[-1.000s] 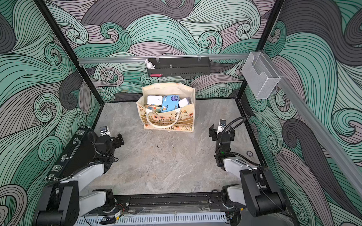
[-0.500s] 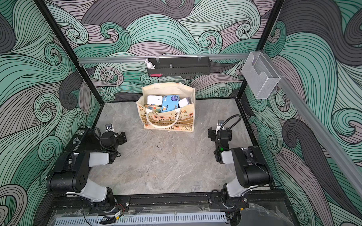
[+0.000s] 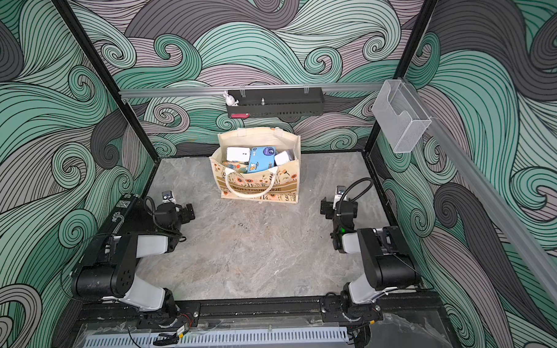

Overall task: Put tissues into the canvas bag
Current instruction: Reset both arms

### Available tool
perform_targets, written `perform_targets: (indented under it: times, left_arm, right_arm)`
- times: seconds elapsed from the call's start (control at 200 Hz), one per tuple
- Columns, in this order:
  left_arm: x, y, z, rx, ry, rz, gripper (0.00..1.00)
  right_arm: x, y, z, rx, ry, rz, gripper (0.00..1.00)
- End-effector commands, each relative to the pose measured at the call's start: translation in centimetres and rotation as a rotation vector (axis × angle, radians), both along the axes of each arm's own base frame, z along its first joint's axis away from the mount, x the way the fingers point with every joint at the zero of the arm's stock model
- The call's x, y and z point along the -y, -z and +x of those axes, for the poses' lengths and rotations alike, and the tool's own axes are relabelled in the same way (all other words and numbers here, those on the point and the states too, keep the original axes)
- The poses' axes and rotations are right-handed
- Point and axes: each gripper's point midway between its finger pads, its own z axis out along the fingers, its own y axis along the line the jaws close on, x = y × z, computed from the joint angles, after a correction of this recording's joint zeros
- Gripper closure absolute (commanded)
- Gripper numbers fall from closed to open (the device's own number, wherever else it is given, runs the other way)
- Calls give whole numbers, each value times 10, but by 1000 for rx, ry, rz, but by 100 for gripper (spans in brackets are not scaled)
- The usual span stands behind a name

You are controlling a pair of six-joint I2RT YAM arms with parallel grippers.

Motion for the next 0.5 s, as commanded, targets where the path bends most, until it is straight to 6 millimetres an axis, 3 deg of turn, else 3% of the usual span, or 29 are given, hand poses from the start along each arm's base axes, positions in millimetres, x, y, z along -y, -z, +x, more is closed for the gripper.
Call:
perform_targets:
  times: [0.0, 0.085, 0.495]
  left_arm:
    - [0, -12, 5, 29, -2, -3, 1]
    - [0, -12, 5, 28, -1, -4, 1]
    - [0, -12, 5, 29, -1, -4, 1]
  right_arm:
    - [-26, -4, -3, 12, -117, -28, 1]
    - [-8, 1, 9, -28, -90, 62, 1]
    - [-13, 0, 6, -32, -101, 46, 1]
